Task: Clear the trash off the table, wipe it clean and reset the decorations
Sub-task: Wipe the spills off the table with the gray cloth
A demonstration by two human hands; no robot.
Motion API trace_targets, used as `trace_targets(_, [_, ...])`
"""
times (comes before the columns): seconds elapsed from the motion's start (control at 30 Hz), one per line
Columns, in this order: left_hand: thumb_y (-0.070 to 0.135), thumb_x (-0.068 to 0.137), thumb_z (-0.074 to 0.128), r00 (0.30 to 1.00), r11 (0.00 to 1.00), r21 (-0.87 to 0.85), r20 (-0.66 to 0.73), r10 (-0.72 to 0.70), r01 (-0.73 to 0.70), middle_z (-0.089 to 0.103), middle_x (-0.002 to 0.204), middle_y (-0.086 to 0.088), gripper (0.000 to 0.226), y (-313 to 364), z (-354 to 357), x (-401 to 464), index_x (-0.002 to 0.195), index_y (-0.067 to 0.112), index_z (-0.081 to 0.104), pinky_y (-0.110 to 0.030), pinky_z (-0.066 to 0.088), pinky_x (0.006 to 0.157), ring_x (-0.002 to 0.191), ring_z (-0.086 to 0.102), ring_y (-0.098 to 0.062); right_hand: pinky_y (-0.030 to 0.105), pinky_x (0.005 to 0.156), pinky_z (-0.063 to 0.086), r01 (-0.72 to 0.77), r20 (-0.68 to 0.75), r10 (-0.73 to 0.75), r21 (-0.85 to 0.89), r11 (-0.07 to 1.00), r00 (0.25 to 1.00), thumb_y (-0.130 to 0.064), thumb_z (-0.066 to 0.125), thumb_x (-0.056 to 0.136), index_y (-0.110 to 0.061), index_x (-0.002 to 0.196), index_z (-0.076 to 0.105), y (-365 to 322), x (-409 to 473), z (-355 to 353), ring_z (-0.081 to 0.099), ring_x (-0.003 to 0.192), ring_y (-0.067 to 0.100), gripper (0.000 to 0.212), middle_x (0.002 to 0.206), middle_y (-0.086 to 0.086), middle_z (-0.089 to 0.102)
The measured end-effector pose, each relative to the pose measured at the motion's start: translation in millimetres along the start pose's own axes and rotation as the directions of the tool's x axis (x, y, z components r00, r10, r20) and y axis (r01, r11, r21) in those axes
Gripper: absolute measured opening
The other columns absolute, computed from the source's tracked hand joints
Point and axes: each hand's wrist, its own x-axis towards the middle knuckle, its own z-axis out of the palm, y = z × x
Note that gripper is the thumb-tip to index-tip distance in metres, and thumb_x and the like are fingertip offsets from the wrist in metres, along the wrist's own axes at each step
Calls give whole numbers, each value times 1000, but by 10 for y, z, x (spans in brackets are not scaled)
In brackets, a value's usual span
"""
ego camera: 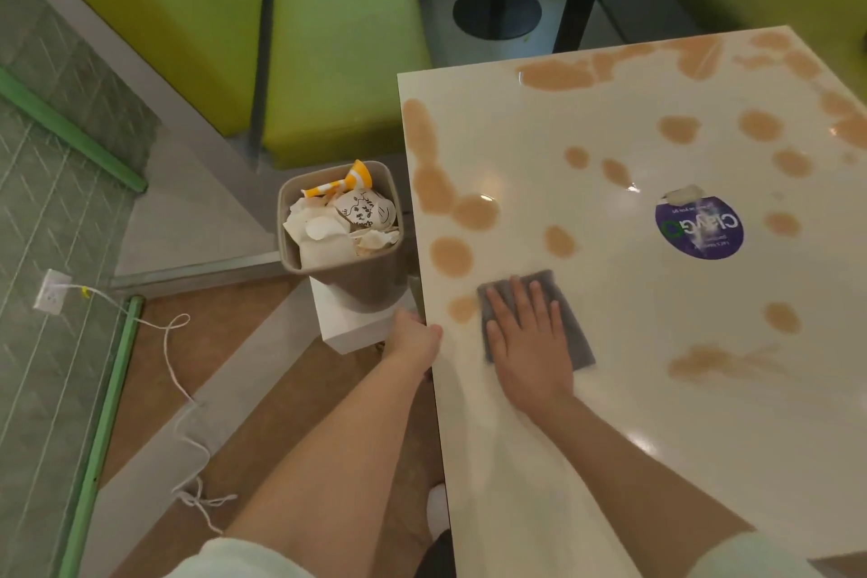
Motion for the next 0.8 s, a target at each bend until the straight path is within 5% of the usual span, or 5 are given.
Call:
trace_targets(0.17, [19,98,54,999,994,-100,30,-41,44,53,108,-6,19,21,-26,-25,112,16,41,-30,44,53,95,53,-24,40,121,-3,75,30,-75,6,997,997,-45,5,101,-39,154,14,44,-111,27,-6,151,16,55,164,-5,6])
trace_targets(0.37, [25,94,59,999,985,-172,-13,-30,27,60,104,-4,15,-100,20,15,103,21,48,-47,54,87,96,59,-26,40,120,-12,51,60,-52,28,998,997,-50,6,99,-51,151,8,-167,129,-11,-18,149,16,52,163,-7,-7])
trace_targets(0.5, [25,91,64,999,959,-283,-32,-29,19,62,103,-4,14,-165,40,-13,90,25,50,-49,53,91,96,60,-26,41,121,-6,183,100,-185,33,983,978,-54,1,99,-53,150,10,10,-117,-15,-17,148,11,51,163,-13,-4])
trace_targets(0.7, [26,89,69,1000,936,-352,-23,-8,-1,67,104,-4,13,-227,-6,-50,94,23,58,-41,55,85,96,64,-26,42,121,-11,19,59,-18,-20,1000,998,-49,-2,96,-46,152,2,-167,121,-6,-18,148,16,57,164,-8,-5])
trace_targets(0.8, [37,94,61,1000,920,-391,0,30,-28,72,100,-7,18,-317,-66,-92,97,20,67,-43,57,85,95,69,-28,44,120,-6,151,80,-151,1,988,985,-49,2,100,-43,154,10,-334,-107,84,-11,150,17,55,164,-8,2])
